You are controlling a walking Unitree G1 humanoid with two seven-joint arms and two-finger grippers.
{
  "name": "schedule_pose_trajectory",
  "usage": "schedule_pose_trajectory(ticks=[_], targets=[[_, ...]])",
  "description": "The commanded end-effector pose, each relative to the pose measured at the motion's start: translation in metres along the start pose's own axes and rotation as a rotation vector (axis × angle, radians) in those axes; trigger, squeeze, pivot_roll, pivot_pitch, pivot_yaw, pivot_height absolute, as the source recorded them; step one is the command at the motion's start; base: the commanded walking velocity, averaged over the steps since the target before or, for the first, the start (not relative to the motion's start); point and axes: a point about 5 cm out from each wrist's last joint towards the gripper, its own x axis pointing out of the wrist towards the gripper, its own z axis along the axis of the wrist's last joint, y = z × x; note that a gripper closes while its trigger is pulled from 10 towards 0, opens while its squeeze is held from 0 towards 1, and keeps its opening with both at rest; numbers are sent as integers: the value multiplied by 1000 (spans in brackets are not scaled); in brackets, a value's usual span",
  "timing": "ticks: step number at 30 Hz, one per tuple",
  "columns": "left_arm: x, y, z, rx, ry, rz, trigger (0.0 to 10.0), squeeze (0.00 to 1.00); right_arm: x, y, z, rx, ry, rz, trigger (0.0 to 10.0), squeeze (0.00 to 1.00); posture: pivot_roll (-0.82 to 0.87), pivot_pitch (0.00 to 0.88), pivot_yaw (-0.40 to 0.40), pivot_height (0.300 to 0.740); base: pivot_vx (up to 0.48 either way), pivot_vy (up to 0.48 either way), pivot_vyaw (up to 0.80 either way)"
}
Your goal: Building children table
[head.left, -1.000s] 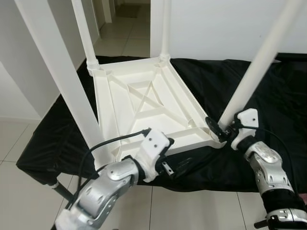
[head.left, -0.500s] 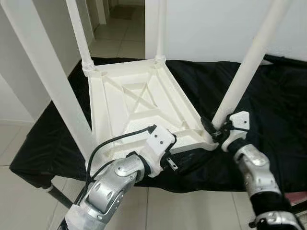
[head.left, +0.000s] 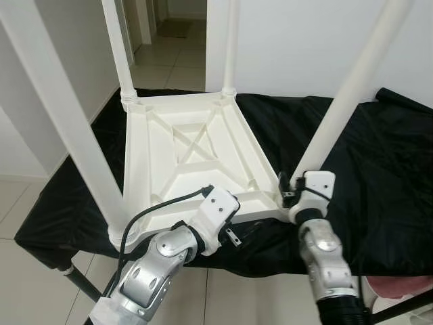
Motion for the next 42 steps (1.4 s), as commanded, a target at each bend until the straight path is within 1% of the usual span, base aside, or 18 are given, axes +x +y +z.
schedule_pose_trajectory(ticks=[1,3,4,6,12,13,14,15,17,23,24,27,30,33,34,35,37,42], targets=[[-1,12,-3,-27,8,95,10000,0,-13,4,-29,-5,156,-116,10000,0,-45,0,26,740,0,0,0],[-1,13,-2,-26,4,103,10000,0,-15,7,-29,4,157,-130,10000,0,-45,0,26,740,0,0,0],[-2,16,-1,-42,-10,124,10000,0,-17,16,-28,25,158,-105,10000,0,-44,0,30,740,0,0,0],[-2,18,1,-37,-34,141,10000,0,-18,22,-27,50,157,-46,10000,0,-43,0,33,740,0,0,0],[-2,18,2,-35,-35,132,10000,0,-19,22,-21,93,140,-21,10000,0,-44,0,32,740,0,0,0],[-1,16,2,-39,-41,122,10000,0,-19,20,-18,88,117,-10,10000,882,-46,0,29,740,0,0,0],[-1,14,2,-41,-47,116,10000,0,-19,18,-16,81,101,-3,10000,882,-46,0,29,740,0,0,0],[-1,12,3,-61,-56,110,10000,0,-19,18,-15,81,96,9,10000,1000,-48,0,27,740,0,0,0],[0,9,3,-75,-70,85,10000,0,-18,16,-15,34,84,14,10000,1000,-48,0,24,740,0,0,0],[-3,2,-2,-51,-52,22,10000,0,-17,16,-10,52,49,99,10000,984,-49,0,19,740,0,0,0],[-6,2,-5,-33,-39,-3,10000,0,-16,14,-8,56,26,154,10000,0,-51,0,19,740,0,0,0],[-10,4,-9,9,-21,-15,10000,0,-13,1,-2,9,-38,264,10000,0,-53,0,22,740,0,0,0],[-10,5,-10,22,-13,-9,10000,0,-12,-1,-2,5,-44,274,10000,0,-53,0,22,740,0,0,0],[-10,7,-10,52,-17,-10,10000,0,-9,-7,2,-22,-72,398,10000,0,-52,0,31,740,0,0,0],[-10,7,-10,52,-17,-10,10000,0,-9,-7,2,-22,-72,398,10000,0,-52,0,31,740,0,0,0],[-9,8,-9,65,-14,-19,10000,0,-5,-12,2,-53,-75,467,10000,0,-43,0,37,740,0,0,0],[-9,9,-9,75,-8,-20,10000,0,-3,-14,2,-59,-72,493,10000,0,-43,0,37,740,0,0,0],[-9,9,-7,51,-15,-26,10000,0,6,-22,3,-106,-58,602,10000,0,-46,0,47,740,0,0,0]])
